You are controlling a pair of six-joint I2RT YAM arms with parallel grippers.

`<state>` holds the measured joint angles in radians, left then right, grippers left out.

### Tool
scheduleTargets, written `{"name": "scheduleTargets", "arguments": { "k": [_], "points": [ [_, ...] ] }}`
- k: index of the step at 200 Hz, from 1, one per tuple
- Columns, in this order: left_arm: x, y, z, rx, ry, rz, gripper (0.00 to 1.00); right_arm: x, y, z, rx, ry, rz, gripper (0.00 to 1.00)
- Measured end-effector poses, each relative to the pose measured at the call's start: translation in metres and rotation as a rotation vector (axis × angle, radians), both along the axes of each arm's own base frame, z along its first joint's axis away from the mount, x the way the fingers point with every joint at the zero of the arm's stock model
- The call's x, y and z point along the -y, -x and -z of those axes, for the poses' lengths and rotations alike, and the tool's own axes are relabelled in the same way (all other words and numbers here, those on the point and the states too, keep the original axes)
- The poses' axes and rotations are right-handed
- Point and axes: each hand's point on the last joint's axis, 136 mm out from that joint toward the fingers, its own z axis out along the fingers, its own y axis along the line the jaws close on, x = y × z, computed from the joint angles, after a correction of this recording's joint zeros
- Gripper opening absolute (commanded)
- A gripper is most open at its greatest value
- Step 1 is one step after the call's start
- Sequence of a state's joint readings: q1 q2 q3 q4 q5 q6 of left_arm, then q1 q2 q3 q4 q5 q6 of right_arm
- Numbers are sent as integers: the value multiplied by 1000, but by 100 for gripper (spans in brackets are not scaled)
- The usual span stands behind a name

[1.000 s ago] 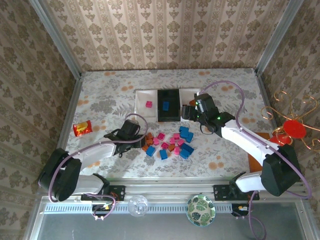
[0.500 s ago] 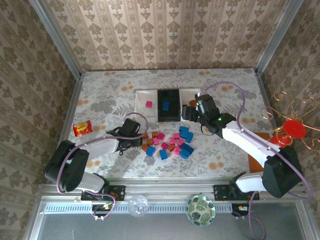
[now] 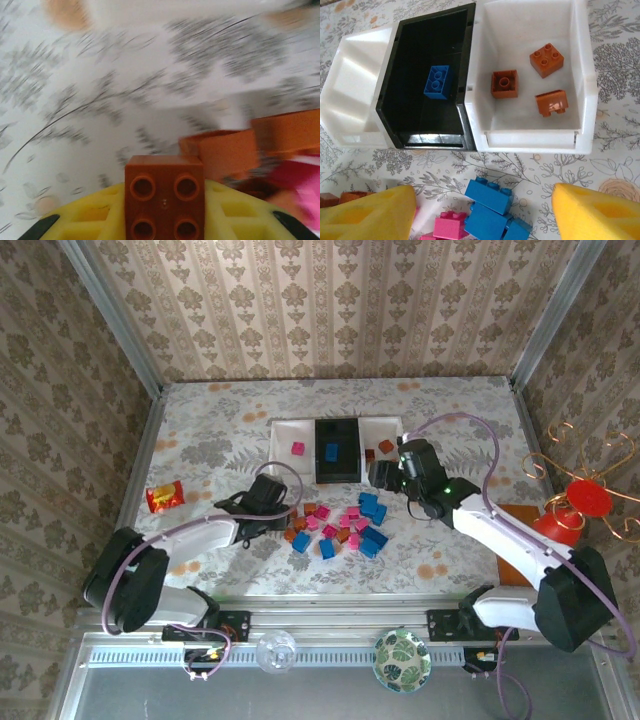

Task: Sort the legos into containers by color
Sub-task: Pick up the lego from the center of the table, then place the lego in the container.

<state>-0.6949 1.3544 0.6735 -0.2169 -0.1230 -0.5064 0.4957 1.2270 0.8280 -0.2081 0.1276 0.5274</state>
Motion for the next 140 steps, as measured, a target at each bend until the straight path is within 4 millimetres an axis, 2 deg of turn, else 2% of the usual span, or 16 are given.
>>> {"name": "scheduleTargets", "arguments": {
  "k": [34,59,81,110,122,140],
  "points": [
    [85,-25,-74,116,154,140,28,15,20,14,-11,-2,37,73],
    [147,-57,-103,156,231,213,28,24,29,16,-4,-6,58,74],
    [191,-84,-103,159,253,259,28,30,36,13,7,-9,72,74],
    [235,-116,-93,151,262,293,29,35,44,9,21,-15,81,74],
    [247,-127,-90,150,265,297,34,37,46,10,17,-15,82,74],
    [258,-141,-88,148,271,300,47,38,49,13,9,-11,81,74]
  ]
}}
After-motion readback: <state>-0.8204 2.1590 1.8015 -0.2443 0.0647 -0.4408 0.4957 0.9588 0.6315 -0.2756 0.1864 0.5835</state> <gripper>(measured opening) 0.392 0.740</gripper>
